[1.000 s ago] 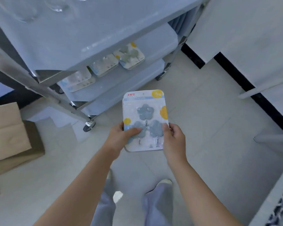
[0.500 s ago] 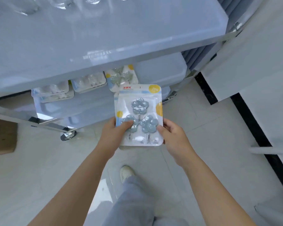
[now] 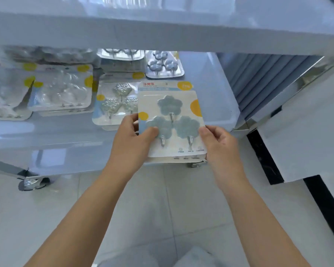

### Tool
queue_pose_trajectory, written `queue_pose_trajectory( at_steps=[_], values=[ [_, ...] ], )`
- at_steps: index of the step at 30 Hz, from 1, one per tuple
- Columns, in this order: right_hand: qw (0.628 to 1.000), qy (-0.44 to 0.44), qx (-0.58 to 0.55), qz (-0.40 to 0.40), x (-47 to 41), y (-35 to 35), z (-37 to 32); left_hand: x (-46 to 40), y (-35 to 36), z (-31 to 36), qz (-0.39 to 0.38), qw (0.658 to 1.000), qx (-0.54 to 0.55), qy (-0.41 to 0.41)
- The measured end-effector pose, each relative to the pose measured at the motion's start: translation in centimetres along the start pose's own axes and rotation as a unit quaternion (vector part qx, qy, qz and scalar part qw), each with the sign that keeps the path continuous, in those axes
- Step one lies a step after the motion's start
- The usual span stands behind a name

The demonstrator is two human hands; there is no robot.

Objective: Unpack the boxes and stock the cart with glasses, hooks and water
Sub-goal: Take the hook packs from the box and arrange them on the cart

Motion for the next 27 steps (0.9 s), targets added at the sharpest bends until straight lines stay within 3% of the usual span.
queue_pose_trajectory(
  at_steps=[6,12,16,20,27],
  values=[
    [0.998,-0.069,-0.011,-0.001,-3.3,-1.2,1.6,-2.7,1.9,0.3,0.053,0.985,-0.104,0.127],
    [0.995,-0.095,-0.007,0.012,-5.7,-2.7,2.6,-3.4,4.3,1.7,0.012,0.955,-0.214,0.203],
    [0.995,-0.101,-0.007,0.014,-7.3,-3.2,2.2,-3.9,5.0,2.5,-0.042,0.953,-0.217,0.208],
    [0.991,-0.130,0.006,0.024,-8.5,-3.6,0.8,-4.6,6.0,3.7,-0.101,0.924,-0.306,0.204],
    [0.987,-0.160,0.031,0.015,-13.7,0.3,-2.9,-10.6,5.5,8.7,-0.073,0.853,-0.470,0.216]
  ],
)
Point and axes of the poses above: each hand's wrist, its own x-axis away from the middle knuckle, its own y-axis out of the palm, z = x × y, the point moved 7 cm from there along -x, towards the middle knuckle, and after that the axes turned 14 degrees about -x, right-handed, at the moved point
